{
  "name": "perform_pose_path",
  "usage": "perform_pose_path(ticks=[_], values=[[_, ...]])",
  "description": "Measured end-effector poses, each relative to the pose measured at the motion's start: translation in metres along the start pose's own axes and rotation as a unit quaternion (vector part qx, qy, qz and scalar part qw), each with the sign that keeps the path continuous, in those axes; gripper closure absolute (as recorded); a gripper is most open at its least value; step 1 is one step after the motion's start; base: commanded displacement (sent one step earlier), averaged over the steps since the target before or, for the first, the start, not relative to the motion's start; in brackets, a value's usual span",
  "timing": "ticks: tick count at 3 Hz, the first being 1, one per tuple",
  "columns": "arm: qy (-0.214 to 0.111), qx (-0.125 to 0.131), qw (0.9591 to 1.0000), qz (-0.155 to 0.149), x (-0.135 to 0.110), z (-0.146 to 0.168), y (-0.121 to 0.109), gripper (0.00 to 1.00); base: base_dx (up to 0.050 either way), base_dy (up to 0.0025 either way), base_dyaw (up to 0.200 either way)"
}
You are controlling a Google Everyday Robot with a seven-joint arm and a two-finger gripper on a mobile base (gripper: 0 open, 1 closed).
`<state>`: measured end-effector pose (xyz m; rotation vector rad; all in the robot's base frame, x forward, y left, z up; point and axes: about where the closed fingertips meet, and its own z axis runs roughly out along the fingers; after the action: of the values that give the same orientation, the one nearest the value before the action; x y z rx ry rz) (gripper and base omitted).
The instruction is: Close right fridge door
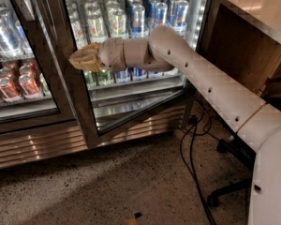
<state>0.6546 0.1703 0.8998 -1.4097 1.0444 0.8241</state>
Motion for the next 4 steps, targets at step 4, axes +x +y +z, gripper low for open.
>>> perform_pose_path(ticks=[4], values=[[0.070,0.057,0.9958,0.013,0.053,-0.040,-0.031,1.00,0.000,0.00000,0.000]])
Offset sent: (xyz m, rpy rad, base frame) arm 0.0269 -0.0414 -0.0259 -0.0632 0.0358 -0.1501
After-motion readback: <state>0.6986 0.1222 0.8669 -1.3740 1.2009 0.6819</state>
